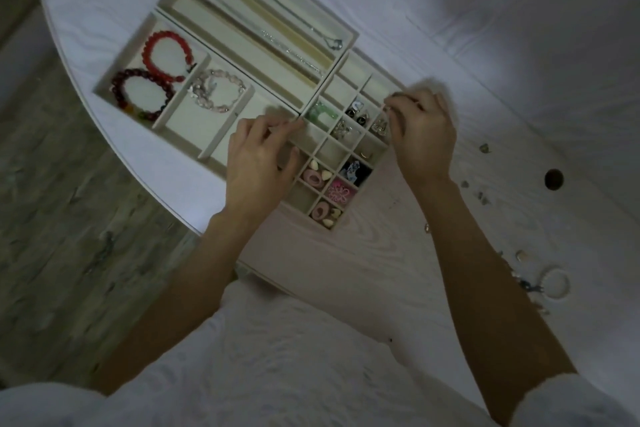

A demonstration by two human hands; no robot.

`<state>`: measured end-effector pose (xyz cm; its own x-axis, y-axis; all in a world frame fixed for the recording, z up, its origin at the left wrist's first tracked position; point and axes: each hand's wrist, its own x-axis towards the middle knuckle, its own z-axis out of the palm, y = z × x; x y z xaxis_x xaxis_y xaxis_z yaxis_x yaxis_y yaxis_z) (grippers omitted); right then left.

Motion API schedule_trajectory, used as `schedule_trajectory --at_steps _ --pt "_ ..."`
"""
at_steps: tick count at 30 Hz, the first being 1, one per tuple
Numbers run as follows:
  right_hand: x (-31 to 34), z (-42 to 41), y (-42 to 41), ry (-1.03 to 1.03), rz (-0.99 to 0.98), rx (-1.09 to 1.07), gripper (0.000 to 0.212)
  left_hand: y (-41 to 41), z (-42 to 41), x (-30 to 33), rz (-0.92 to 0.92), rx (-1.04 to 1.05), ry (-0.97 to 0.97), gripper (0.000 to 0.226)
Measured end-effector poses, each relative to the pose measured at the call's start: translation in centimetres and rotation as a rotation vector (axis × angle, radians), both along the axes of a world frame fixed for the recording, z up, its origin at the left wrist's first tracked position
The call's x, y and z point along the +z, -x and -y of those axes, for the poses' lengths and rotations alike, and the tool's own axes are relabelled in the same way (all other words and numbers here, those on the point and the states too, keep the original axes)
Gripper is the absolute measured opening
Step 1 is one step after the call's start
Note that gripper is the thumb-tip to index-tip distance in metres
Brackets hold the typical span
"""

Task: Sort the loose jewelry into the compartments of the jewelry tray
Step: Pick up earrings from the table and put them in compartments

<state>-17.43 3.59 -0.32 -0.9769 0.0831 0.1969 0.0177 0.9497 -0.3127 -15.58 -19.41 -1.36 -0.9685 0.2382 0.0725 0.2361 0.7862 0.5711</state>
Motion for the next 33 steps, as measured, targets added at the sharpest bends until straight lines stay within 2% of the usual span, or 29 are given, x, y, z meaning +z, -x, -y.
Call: schedule_trajectory --at_steps 4,6,9,16,21,29,33 --pt "0.1 0.2 0.1 -0.012 0.045 0.122 0.023 0.3 0.2 -0.1 -0.053 -0.005 -0.035 0.036" --pt "0.1 0.4 0.2 -0.008 0.071 0.148 0.020 0.4 0.4 -0.2 -0.067 -0.011 -0.038 0.034" --pt "0.0 0.9 0.8 -0.018 0.093 0.115 0.014 0.4 0.5 -0.3 -0.072 -0.011 -0.040 0.034" --pt "0.1 2.2 2.7 -0.173 0.202 0.030 0.034 0.5 0.5 -0.2 -0.057 -0.009 -0.027 0.034" --pt "0.0 2.3 2.9 -0.235 0.208 0.042 0.029 0.7 0.6 -0.1 -0.044 0.001 -0.016 0.034" --pt "-0.2 2.1 2.8 -0.196 0.240 0.045 0.026 0.7 0.5 0.0 -0.059 -0.003 -0.017 0.033" --pt "0.1 1.7 2.4 -0.026 0.212 -0.001 0.031 0.7 0.4 0.1 -0.059 0.003 -0.017 0.032"
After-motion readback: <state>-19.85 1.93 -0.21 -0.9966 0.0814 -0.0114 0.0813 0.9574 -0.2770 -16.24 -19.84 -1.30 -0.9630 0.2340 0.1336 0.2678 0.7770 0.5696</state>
